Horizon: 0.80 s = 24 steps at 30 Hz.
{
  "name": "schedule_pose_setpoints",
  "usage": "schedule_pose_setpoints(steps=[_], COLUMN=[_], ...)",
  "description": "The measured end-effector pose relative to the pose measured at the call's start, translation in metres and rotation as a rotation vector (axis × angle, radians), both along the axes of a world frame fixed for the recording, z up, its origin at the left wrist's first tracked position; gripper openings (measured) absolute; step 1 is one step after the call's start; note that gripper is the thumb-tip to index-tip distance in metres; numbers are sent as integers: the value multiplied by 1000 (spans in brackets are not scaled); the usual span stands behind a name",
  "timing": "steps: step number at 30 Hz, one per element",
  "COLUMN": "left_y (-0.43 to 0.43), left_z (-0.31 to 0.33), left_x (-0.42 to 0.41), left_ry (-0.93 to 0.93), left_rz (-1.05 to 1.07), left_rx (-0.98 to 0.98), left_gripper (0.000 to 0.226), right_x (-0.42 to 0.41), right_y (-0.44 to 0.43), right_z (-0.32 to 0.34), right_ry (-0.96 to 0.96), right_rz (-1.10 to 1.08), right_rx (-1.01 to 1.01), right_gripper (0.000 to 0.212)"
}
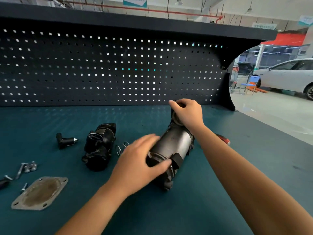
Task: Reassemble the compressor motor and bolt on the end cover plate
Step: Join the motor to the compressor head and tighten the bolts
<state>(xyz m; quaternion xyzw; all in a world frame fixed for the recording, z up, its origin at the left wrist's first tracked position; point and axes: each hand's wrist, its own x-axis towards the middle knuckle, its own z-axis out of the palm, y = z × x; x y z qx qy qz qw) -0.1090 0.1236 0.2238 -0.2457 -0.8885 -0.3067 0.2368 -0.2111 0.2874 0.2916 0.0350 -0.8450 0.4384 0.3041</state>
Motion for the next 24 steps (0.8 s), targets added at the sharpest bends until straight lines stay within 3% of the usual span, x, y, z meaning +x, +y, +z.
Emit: schedule_pose_setpoints(steps=[4, 10, 14, 20, 24], left_y=[-22, -19, -17, -16, -9], left_z=[-18, -25, -28, -16, -3], left_x=[-8, -3, 10, 31, 37], left_ry=[-377, -388, -417, -384, -256], left_rz=[-121, -232, -323, -189, -125], left_rx=[186, 301, 162, -126, -339], left_gripper=[60, 62, 68, 60, 56], right_x=[-1, 2, 11, 18, 21], right_y=[0, -9, -20, -23, -10], right_z=[-1, -4, -6, -5, -4], right_ry=[22, 41, 43, 14, 46], right_rz=[-5, 95, 252, 397, 395], right_rx=[-48, -148, -203, -328, -462], right_gripper=[22, 18, 9, 17, 16])
